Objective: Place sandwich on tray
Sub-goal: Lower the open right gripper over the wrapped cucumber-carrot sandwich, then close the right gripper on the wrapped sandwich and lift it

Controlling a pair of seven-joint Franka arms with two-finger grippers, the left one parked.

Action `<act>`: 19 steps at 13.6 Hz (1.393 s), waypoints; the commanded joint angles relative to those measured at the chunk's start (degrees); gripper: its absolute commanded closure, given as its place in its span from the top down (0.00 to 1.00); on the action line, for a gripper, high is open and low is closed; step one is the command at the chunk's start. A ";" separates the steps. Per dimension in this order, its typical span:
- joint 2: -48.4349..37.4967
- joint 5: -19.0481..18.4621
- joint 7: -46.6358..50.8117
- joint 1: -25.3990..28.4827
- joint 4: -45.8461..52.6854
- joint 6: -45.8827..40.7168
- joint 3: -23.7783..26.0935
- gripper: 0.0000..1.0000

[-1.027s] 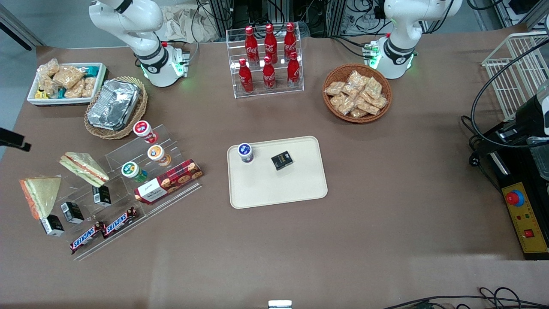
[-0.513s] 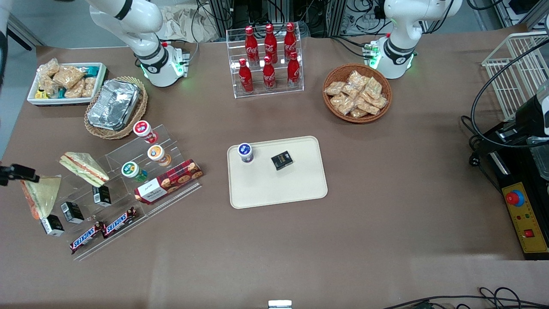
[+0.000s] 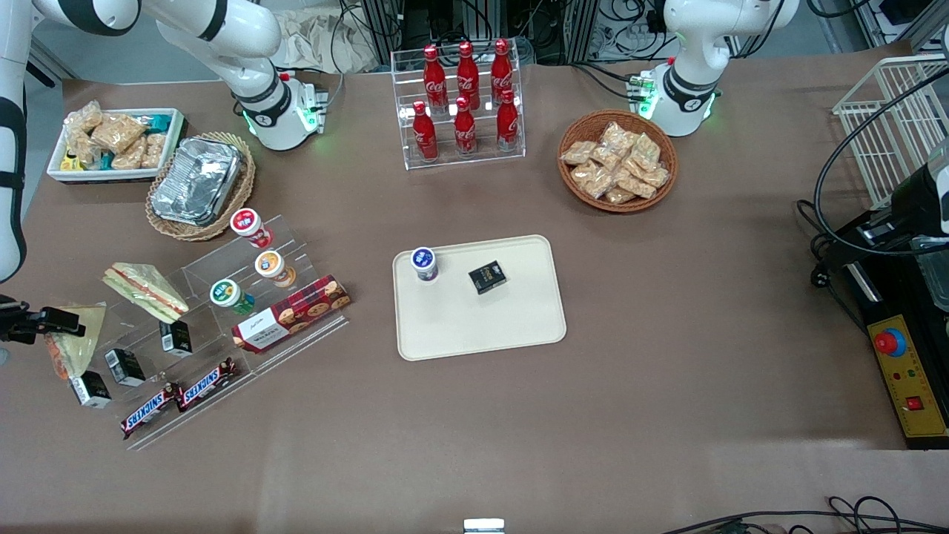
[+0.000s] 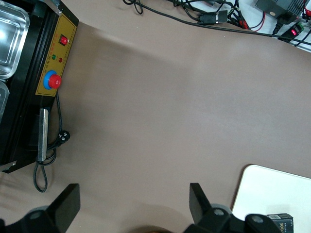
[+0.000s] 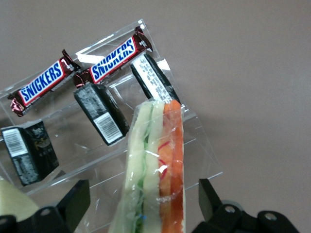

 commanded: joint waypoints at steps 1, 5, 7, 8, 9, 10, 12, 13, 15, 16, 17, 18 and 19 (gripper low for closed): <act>1.40 1.93 -1.32 -0.53 0.10 0.87 0.36 0.99; 2.10 1.93 -1.58 -0.88 -0.42 0.87 0.36 0.80; 2.28 1.93 -2.37 -1.24 -0.43 0.69 0.45 0.58; 2.45 1.93 -2.81 -1.32 -0.43 0.60 0.45 0.46; 2.71 1.93 -3.68 -1.32 -0.43 0.51 0.45 0.34; 2.80 1.93 -5.26 -1.41 -0.43 0.60 0.45 0.24; 1.93 1.93 -6.15 -0.98 -0.16 0.08 0.62 0.11; 0.53 1.93 -6.33 -0.62 0.01 -0.45 0.80 0.06; -2.72 1.67 -9.82 0.08 0.54 -4.21 1.15 0.00; -4.21 1.50 -12.19 1.13 0.63 -6.15 1.15 0.00; -5.62 1.49 -12.48 2.18 0.72 -7.47 1.15 0.00; -7.03 1.32 -12.31 3.58 0.80 -8.79 1.07 0.00; -8.61 1.32 -12.31 5.08 0.89 -9.76 1.07 0.00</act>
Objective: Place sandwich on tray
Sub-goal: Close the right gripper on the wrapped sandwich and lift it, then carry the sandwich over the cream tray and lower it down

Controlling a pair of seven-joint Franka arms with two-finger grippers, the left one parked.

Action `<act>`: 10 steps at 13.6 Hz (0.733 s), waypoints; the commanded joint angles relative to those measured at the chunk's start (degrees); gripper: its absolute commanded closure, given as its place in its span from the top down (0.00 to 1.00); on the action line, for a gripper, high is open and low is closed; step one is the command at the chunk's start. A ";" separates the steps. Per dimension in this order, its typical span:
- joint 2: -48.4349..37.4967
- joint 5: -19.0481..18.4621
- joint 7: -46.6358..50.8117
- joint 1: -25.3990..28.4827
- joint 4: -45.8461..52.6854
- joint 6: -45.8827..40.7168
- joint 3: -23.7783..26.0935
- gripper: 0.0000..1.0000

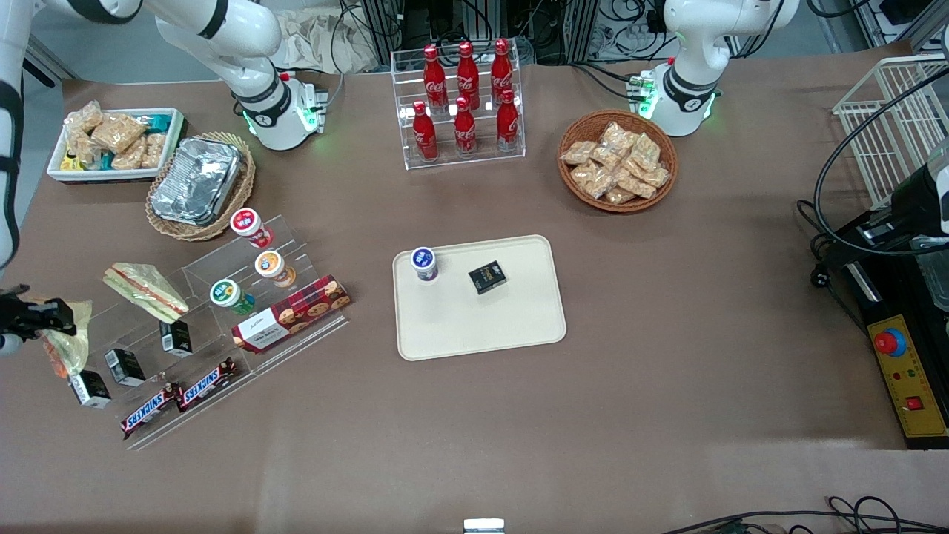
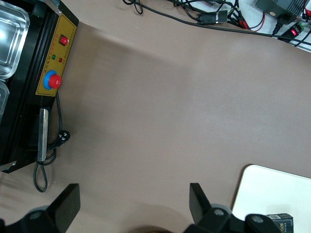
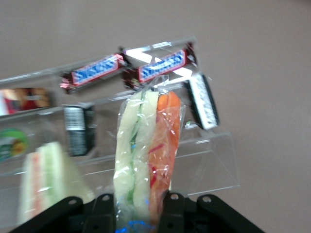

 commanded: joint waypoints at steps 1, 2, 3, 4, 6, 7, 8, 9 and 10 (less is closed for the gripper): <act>-4.87 1.05 -1.77 3.76 -0.33 -3.01 -0.32 0.00; -6.36 1.04 -1.60 5.51 -0.16 -4.32 -0.32 0.00; -7.42 0.96 -1.51 7.44 0.11 -6.08 -0.32 0.00; -8.21 0.96 -2.21 8.33 0.63 -7.75 -0.32 0.00; -8.48 1.57 -2.13 10.43 1.25 -14.68 -0.06 0.00; -9.09 1.57 -2.12 13.06 1.25 -15.32 -0.06 0.00; -9.36 1.14 -2.04 15.79 1.25 -15.58 -0.06 0.00; -9.53 1.13 -1.69 19.21 1.25 -15.50 -0.14 0.00; -9.54 1.57 -0.81 21.50 1.34 -15.15 -0.23 0.00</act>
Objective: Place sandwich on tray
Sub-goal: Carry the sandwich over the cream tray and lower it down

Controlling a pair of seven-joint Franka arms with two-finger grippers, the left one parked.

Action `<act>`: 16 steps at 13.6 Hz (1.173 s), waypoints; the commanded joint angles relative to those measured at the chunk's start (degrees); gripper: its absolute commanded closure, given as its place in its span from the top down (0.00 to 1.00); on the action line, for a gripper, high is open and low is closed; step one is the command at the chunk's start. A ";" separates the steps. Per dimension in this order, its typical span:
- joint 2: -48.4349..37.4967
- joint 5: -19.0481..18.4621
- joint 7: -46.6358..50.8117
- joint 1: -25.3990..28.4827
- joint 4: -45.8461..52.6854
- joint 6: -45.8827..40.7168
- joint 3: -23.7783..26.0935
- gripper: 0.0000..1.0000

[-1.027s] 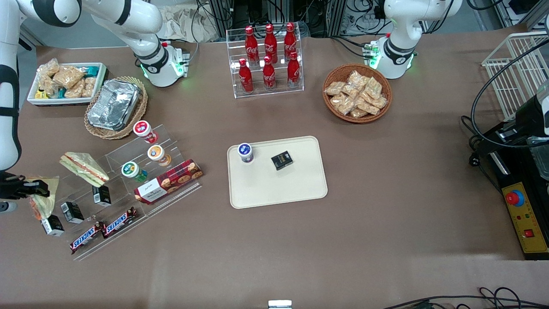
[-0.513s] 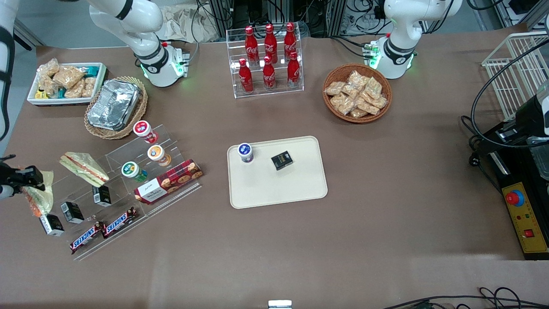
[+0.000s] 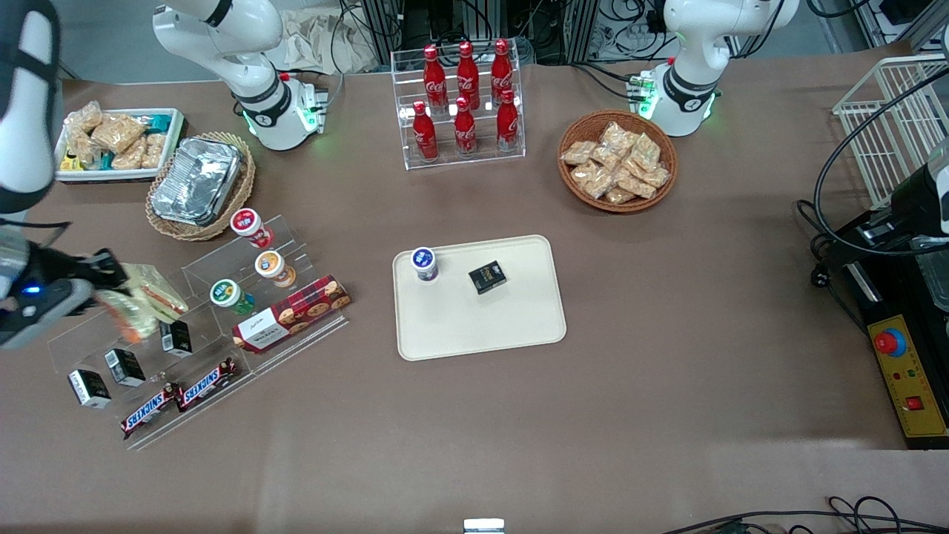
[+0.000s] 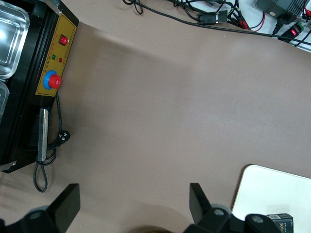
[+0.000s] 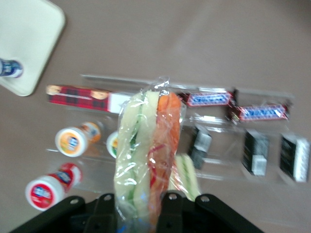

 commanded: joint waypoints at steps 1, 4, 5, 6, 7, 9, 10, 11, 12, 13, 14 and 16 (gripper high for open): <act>-0.10 1.85 0.93 5.75 0.59 -0.63 -0.48 0.00; 0.78 5.10 0.41 13.03 0.50 2.79 0.14 0.00; 0.96 4.93 0.41 16.10 0.50 4.11 0.06 0.00; 1.48 4.84 0.58 18.40 0.50 5.60 0.05 0.00; 2.53 4.75 0.50 20.68 0.50 7.01 0.05 0.00; 5.25 4.49 0.58 25.16 0.41 11.66 0.05 0.00; 6.92 4.40 0.67 27.36 0.41 14.12 0.05 0.00; 8.15 4.40 0.67 28.60 0.41 16.14 0.05 0.00; 9.73 4.40 0.58 30.09 0.41 18.08 0.05 0.00; 11.23 4.40 0.24 31.15 0.41 19.84 0.05 0.00; 12.55 4.14 0.06 32.21 0.41 21.33 0.05 0.00; 15.36 2.04 -0.21 34.84 0.41 25.19 0.05 0.00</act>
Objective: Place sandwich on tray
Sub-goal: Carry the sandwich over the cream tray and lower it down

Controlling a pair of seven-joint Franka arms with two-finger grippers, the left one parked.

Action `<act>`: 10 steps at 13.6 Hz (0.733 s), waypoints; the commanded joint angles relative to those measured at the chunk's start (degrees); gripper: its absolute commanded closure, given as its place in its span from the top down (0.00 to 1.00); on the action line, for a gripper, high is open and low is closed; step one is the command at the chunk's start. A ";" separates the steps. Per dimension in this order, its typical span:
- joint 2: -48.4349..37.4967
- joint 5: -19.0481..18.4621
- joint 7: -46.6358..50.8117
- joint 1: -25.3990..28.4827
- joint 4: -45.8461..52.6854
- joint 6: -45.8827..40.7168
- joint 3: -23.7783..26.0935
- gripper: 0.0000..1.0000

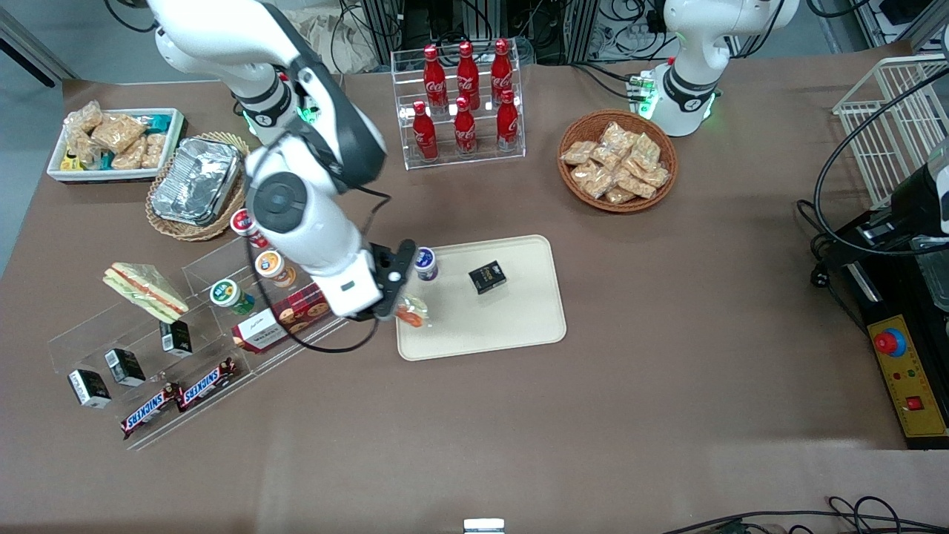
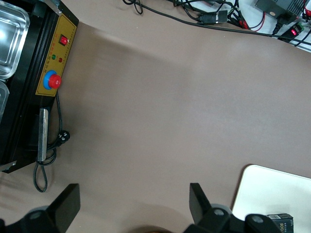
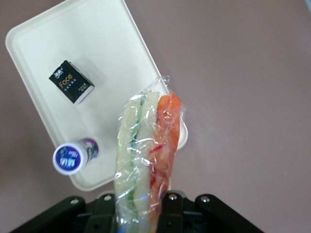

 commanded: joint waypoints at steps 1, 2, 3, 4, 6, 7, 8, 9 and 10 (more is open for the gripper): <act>3.83 -1.32 -1.01 2.99 0.93 5.25 -0.71 0.00; 5.58 -1.32 -1.09 3.69 1.01 7.80 -0.71 0.00; 7.51 -1.23 -1.10 4.05 1.01 10.35 -0.71 0.00; 9.36 -1.23 -1.36 5.01 1.01 13.33 -0.71 0.00; 12.18 -1.50 -1.71 6.94 1.19 18.08 -0.71 0.00; 13.67 -1.85 -1.80 7.56 1.71 19.67 -0.80 0.00; 15.34 -3.76 -2.41 7.66 3.02 20.82 -0.80 0.00; 17.18 -5.52 -3.46 7.66 4.86 21.18 -0.71 0.00; 18.68 -6.24 -4.16 7.66 6.10 21.36 -0.71 0.00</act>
